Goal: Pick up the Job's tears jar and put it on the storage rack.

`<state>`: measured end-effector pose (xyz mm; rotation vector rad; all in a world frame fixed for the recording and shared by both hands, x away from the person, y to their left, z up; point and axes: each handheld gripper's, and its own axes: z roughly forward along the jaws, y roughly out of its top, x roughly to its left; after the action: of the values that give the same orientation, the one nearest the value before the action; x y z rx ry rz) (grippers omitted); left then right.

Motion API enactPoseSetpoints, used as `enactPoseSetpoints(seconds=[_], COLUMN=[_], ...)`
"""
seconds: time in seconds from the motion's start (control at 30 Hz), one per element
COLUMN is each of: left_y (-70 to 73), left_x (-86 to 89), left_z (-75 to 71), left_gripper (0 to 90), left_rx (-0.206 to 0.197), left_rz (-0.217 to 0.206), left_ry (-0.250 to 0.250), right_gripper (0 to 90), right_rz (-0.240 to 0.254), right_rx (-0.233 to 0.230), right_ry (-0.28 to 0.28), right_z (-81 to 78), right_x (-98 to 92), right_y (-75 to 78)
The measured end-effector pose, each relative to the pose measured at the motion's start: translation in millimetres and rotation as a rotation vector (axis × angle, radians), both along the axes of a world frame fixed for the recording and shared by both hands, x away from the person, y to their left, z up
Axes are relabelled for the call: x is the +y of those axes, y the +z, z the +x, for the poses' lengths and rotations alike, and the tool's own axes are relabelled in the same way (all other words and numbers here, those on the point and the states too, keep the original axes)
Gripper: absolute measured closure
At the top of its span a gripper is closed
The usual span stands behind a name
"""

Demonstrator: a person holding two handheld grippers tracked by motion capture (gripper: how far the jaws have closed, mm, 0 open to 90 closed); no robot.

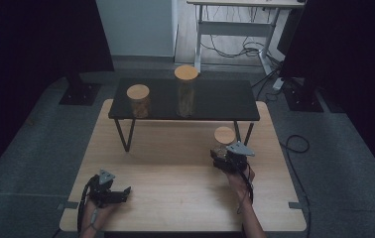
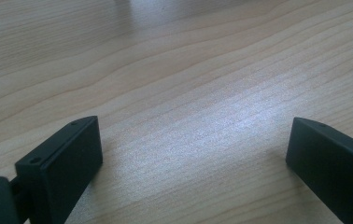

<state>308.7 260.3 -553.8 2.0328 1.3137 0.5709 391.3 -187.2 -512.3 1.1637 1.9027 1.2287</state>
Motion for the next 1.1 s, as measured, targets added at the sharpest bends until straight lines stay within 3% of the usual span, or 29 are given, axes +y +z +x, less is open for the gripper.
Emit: enactPoseSetpoints(seconds=[1.1], left_y=[0.0], left_x=[0.0], left_z=[0.0], left_gripper=[3.2], left_rx=[0.000], left_rz=[0.000], left_ry=[0.000], right_gripper=[24.9], right_rz=[-0.006], right_rx=[0.027], right_ry=[0.008], right_z=[-4.3], right_x=[1.1], right_y=[37.7])
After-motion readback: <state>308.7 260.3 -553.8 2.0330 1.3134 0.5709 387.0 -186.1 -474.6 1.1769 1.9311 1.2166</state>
